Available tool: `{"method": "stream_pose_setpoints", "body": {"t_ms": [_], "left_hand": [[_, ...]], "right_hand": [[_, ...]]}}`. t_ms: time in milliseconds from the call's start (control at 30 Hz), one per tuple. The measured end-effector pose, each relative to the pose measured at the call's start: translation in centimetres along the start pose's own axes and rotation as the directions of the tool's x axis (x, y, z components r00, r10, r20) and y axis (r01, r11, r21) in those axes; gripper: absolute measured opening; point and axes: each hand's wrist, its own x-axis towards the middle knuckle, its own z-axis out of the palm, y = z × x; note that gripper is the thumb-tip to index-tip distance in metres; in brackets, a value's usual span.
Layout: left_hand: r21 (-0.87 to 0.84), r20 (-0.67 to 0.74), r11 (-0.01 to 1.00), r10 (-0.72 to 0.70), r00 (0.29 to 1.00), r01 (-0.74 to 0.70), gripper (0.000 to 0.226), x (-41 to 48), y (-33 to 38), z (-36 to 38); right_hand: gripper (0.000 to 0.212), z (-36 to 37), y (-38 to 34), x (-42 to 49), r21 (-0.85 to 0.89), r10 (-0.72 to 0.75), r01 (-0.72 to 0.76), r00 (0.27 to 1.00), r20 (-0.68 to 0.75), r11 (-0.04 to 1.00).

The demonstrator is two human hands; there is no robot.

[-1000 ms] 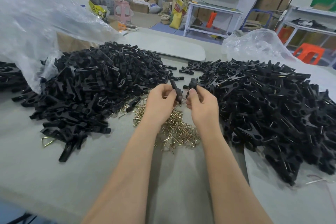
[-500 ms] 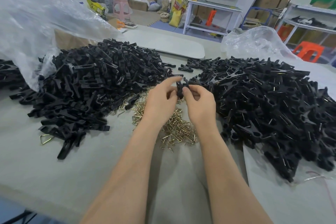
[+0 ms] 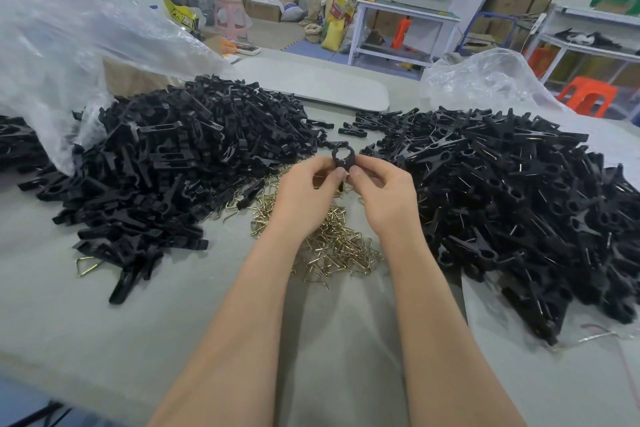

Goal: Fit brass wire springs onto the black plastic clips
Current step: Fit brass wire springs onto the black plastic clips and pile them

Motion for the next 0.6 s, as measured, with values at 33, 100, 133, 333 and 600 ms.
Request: {"method": "stream_pose_setpoints", "body": {"t_ms": [33, 100, 133, 333, 600], "left_hand": [[-0.003, 0.006, 1.0, 0.011, 1.0, -0.011, 0.015, 0.0, 0.0, -0.1], [-0.004, 0.015, 1.0, 0.028, 0.999, -0.028, 0.02, -0.1, 0.0, -0.1], [-0.007, 0.017, 0.999, 0.031, 0.999, -0.031, 0.022, -0.1, 0.0, -0.1], [-0.085, 0.014, 0.995, 0.049, 0.999, -0.048, 0.024, 0.1, -0.1, -0.2], [-0.487, 0.122, 0.862, -0.092, 0.988, 0.14, 0.009, -0.1, 0.3, -0.8]], "right_hand": [[0.024, 0.0, 0.0, 0.0, -0.008, 0.0, 0.0, 1.0, 0.0, 1.0], [0.022, -0.1, -0.1, -0.1, -0.005, 0.0, 0.0, 1.0, 0.012, 1.0], [0.022, -0.2, -0.1, -0.1, -0.005, -0.006, 0.006, 1.0, 0.018, 1.0], [0.018, -0.6, -0.4, -0.1, 0.162, 0.018, -0.025, 0.999, 0.042, 0.986], [0.012, -0.7, -1.1, -0.3, 0.553, 0.134, -0.24, 0.965, 0.226, 0.798]]}}
